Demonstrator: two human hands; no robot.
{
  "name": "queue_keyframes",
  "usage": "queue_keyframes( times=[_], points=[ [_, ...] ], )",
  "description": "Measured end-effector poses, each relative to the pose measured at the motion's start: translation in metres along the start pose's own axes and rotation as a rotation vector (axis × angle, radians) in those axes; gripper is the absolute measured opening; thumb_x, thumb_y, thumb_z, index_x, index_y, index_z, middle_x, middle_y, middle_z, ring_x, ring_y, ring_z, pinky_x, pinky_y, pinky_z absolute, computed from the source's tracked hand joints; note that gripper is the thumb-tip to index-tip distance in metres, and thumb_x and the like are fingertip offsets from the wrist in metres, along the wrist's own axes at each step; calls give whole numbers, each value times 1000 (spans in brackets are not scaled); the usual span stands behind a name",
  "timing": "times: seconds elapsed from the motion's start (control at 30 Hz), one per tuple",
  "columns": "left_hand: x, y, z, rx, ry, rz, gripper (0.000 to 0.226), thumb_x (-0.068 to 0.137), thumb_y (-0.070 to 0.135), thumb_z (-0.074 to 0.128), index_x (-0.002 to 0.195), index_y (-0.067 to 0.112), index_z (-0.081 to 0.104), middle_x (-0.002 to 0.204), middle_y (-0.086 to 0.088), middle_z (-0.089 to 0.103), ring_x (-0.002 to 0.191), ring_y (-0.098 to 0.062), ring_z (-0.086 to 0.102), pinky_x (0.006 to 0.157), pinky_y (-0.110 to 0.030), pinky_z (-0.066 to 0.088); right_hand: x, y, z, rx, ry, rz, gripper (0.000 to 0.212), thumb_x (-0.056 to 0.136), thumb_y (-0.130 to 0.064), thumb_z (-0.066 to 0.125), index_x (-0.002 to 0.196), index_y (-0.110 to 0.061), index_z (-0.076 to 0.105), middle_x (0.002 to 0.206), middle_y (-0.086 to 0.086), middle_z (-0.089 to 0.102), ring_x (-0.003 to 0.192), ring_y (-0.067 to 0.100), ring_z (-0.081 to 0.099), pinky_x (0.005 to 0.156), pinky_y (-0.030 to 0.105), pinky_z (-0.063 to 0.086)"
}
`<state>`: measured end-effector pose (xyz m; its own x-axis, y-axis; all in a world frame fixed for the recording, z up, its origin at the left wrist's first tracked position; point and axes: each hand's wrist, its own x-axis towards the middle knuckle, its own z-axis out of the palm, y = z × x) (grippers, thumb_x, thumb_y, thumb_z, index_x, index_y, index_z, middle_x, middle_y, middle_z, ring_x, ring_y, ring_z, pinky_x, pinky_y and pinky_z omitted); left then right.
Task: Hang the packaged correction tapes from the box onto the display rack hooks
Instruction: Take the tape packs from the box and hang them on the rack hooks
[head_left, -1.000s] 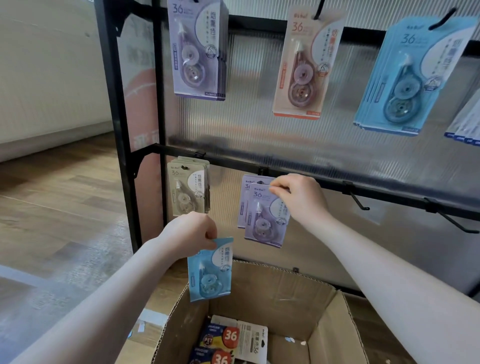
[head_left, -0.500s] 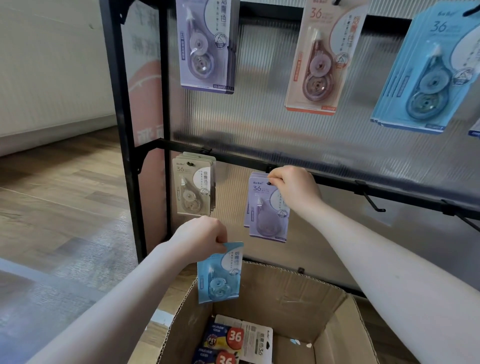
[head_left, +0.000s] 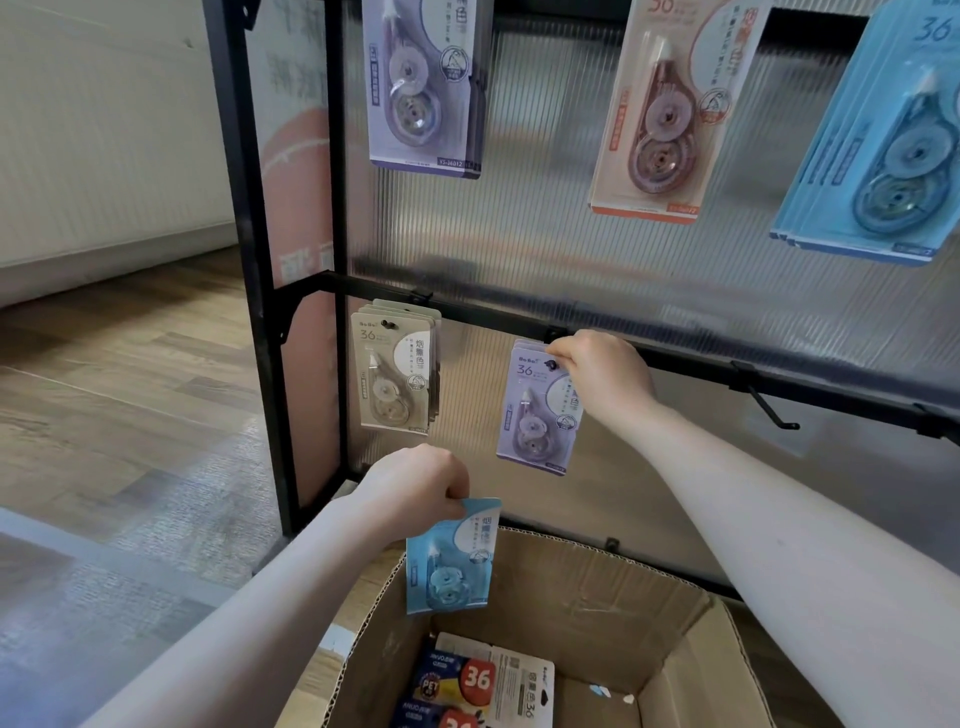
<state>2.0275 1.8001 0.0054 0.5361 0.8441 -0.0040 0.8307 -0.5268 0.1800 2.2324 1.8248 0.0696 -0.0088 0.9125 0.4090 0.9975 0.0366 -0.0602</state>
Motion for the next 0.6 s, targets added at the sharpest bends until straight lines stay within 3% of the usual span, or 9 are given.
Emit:
queue_keyframes(
  times=[0.23,0.37,0.6],
  points=[
    [0,-4,3,-7,7,7,17,86,27,59,100,21,66,99,2,64,86,-19,55,66,-25,40,-2,3,4,-14,54,-37,22,95,-14,48,110,-10,63,100,9,56,95,28,50,74,39,45],
    [0,-5,4,0,-8,7,17,87,27,58,101,21,66,98,2,64,80,-17,51,66,-26,41,-4,4,6,-24,68,-37,33,95,-19,50,127,-13,52,116,9,49,109,27,44,84,40,42],
    [-1,-5,5,-13,-16,21,19,87,25,57,103,20,66,101,1,65,89,-20,58,68,-26,44,-5,7,8,-94,37,-24,35,96,-20,46,131,-18,50,118,8,52,110,27,43,90,36,36]
  ],
)
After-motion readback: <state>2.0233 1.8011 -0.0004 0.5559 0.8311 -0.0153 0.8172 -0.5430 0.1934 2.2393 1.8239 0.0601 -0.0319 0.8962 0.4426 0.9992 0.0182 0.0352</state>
